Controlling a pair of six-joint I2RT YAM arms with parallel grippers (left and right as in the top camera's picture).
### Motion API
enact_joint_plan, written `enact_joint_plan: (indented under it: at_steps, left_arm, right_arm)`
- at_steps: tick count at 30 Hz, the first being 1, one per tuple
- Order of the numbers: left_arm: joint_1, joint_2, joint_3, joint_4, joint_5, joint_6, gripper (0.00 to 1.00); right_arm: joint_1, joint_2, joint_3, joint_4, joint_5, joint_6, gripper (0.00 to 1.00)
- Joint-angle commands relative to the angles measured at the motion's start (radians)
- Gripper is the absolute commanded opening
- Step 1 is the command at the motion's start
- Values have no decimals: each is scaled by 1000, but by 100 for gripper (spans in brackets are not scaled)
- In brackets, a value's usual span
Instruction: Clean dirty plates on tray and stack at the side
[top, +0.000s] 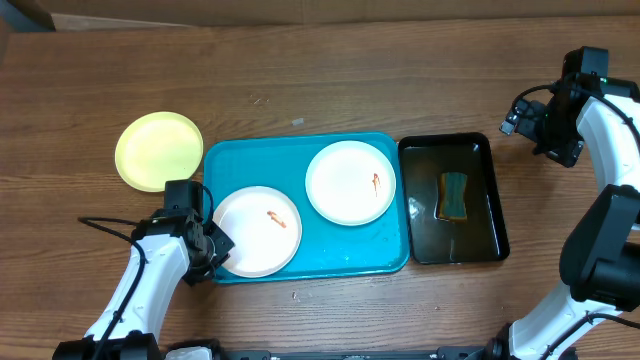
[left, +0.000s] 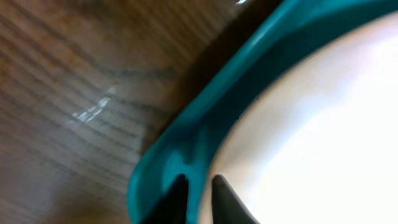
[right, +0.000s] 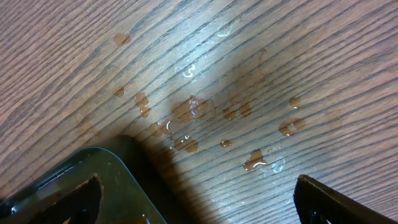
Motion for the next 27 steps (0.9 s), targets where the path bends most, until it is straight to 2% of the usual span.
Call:
enact_joint_plan:
  at_steps: [1, 5, 7, 9, 15, 16, 17, 21, 24, 27]
  left_arm:
    - [4, 3, -10, 42, 8, 15, 4]
    - [4, 3, -9, 101, 15, 15, 4]
    - [4, 3, -9, 135, 14, 17, 8]
    - [4, 3, -7, 167, 14, 53, 20]
    - [4, 3, 41, 161, 14, 135, 41]
    - [4, 3, 84, 130, 15, 155, 57]
    - [4, 3, 115, 103, 16, 166, 59]
    - [-6, 3, 261, 4, 106, 289, 61]
    - [-46, 3, 358, -45, 119, 298, 59]
    - [-154, 11, 444, -56, 117, 304, 55]
  right_arm:
    - [-4, -9, 19, 3, -6, 1, 100]
    - [-4, -9, 19, 3, -6, 1, 100]
    - [-4, -9, 19, 3, -6, 1, 100]
    - [-4, -9, 19, 3, -6, 1, 100]
    - [-4, -9, 19, 3, -6, 1, 100]
    - [-4, -9, 19, 3, -6, 1, 100]
    - [-4, -9, 19, 3, -6, 1, 100]
    - [-4, -9, 19, 3, -6, 1, 100]
    - [-4, -9, 19, 3, -6, 1, 100]
    - [-4, -9, 19, 3, -6, 1, 100]
